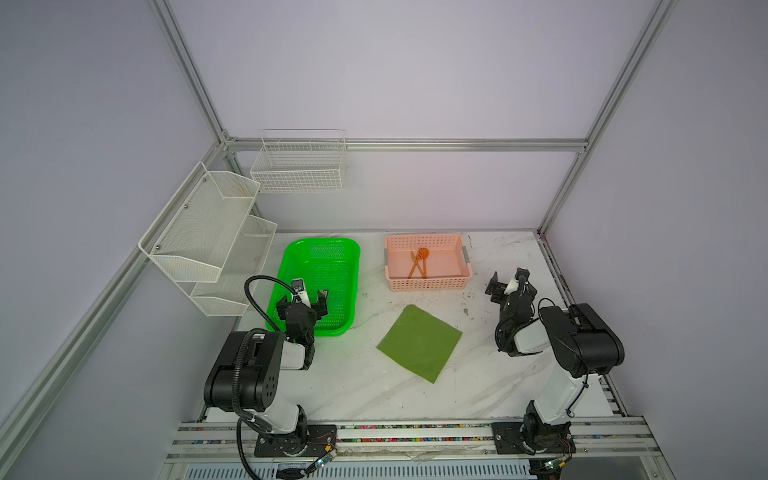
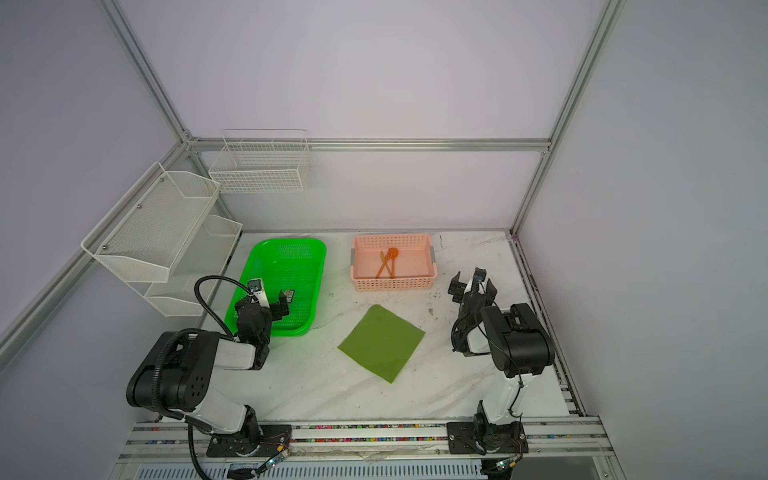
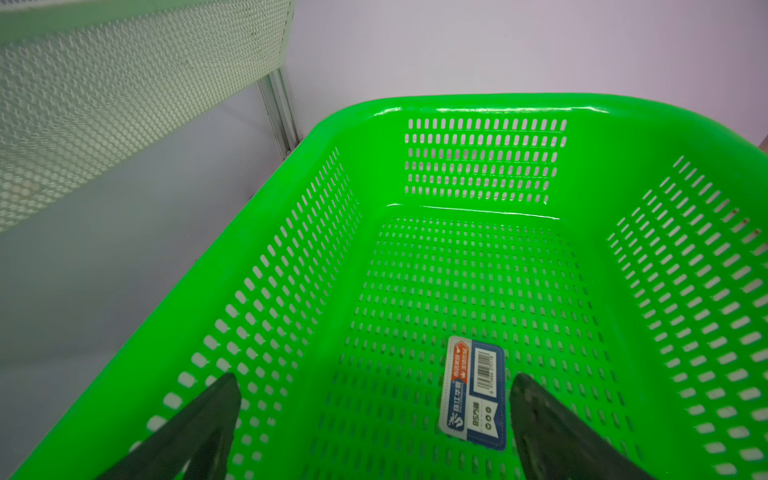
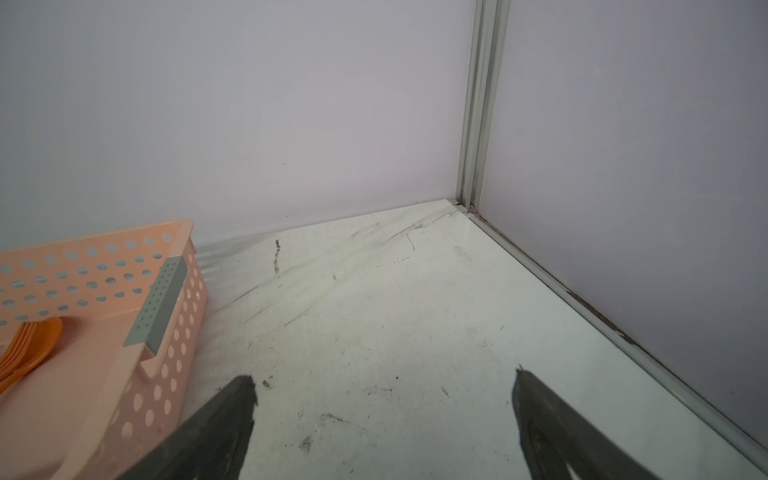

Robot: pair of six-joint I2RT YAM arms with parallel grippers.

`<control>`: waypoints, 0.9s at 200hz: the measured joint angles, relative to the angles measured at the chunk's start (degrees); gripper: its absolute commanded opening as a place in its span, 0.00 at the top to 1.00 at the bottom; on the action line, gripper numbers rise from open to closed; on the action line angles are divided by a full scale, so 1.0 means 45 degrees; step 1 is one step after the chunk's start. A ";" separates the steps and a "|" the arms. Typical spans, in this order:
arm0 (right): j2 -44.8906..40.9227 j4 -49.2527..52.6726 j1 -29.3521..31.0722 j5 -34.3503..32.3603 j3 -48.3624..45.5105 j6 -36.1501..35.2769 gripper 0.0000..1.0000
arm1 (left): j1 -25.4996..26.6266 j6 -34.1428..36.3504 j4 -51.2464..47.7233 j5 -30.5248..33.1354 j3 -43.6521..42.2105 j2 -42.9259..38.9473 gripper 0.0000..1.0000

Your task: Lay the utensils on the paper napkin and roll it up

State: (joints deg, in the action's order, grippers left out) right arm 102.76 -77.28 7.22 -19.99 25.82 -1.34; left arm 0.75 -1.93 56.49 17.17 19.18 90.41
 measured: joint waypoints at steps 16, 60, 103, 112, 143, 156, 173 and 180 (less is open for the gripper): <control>0.0000 0.0000 0.0000 -0.0005 0.0000 0.0000 0.02 | 0.0000 0.0000 0.0000 -0.0005 0.0005 0.0000 0.00; 0.0000 0.0000 0.0000 -0.0005 0.0000 0.0000 0.03 | 0.0000 0.0000 -0.0005 -0.0005 0.0005 0.0000 0.00; 0.0000 0.0000 0.0000 -0.0005 0.0000 0.0000 0.03 | 0.0000 0.0000 -0.0005 0.0000 0.0000 0.0000 0.00; 0.0000 0.0000 0.0000 0.0000 0.0000 0.0000 0.03 | 0.0000 0.0000 -0.0005 0.0000 0.0000 0.0000 0.00; 0.0000 0.0000 0.0000 0.0010 0.0000 0.0000 0.03 | 0.0000 0.0005 -0.0005 0.0000 0.0000 0.0000 0.00; 0.0000 -0.0005 0.0000 0.0019 0.0000 -0.0005 0.03 | 0.0034 0.0019 -0.0005 0.0121 0.0000 -0.0049 0.00; -0.0928 0.1107 0.0034 0.0034 -0.0029 -0.0015 0.03 | 0.0476 0.0219 -0.0695 0.0918 -0.0049 -0.0933 0.00; -0.1831 0.1904 0.0039 0.0107 -0.0024 -0.0024 0.03 | 0.0835 0.0345 -0.1345 0.1287 -0.0044 -0.1792 0.00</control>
State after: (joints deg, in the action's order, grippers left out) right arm 94.52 -68.71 7.40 -19.51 25.71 -1.45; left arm 4.51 -0.38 50.43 22.96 18.98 82.35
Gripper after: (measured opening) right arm 0.974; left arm 0.995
